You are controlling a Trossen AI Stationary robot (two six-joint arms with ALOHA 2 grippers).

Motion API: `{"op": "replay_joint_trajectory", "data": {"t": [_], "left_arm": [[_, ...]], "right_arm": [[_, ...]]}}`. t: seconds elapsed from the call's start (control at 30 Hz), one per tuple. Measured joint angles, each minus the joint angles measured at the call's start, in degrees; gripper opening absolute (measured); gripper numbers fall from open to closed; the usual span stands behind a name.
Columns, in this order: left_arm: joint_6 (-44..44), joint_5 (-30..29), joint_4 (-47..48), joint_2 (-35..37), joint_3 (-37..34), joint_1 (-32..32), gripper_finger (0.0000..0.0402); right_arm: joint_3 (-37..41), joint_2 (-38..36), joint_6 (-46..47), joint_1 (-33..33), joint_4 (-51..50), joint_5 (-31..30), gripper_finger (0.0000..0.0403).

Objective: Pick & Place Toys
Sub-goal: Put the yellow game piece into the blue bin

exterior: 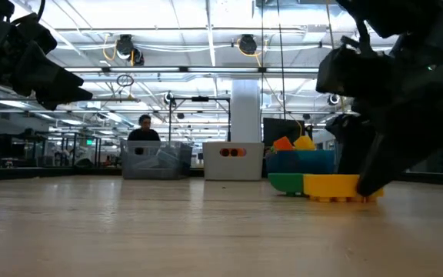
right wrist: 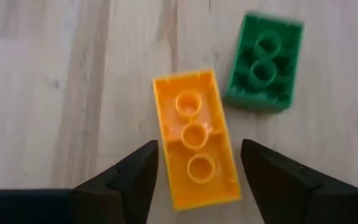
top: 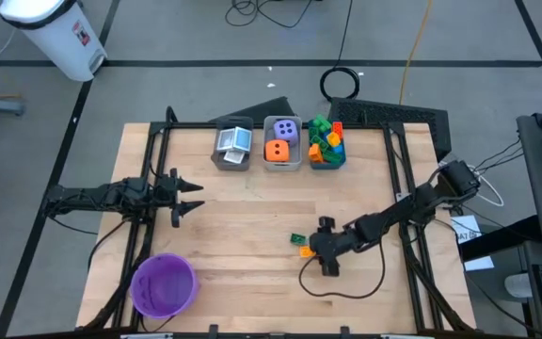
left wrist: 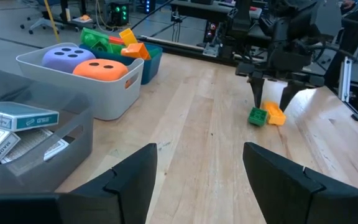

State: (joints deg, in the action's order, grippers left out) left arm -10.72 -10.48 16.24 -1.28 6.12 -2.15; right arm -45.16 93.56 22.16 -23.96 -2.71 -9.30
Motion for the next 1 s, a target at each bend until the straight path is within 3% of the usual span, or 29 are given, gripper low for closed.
{"op": "replay_joint_trajectory", "data": {"t": [0.13, 0.33, 0.53, 0.77, 1.0], "left_arm": [[0.00, 0.00, -0.01, 0.00, -0.01, 0.00, 0.0246], [0.00, 0.00, -0.01, 0.00, -0.01, -0.01, 0.0246], [0.00, 0.00, -0.01, -0.01, -0.01, 0.00, 0.0246], [0.00, 0.00, -0.01, -0.01, -0.01, 0.00, 0.0246], [0.00, 0.00, 0.00, 0.00, -0.01, -0.02, 0.0246]], "right_arm": [[-0.10, -0.50, -0.81, -0.01, -0.03, -3.90, 0.0181], [-0.18, -0.54, -1.02, 0.71, -1.84, -3.91, 0.0124], [-0.20, -1.04, -2.53, 0.71, -3.02, -3.93, 0.0139], [-0.10, -9.33, -4.06, 0.75, -7.87, -4.24, 0.0139], [-0.12, -20.66, -7.98, 2.98, -9.77, -13.94, 0.0135]]}}
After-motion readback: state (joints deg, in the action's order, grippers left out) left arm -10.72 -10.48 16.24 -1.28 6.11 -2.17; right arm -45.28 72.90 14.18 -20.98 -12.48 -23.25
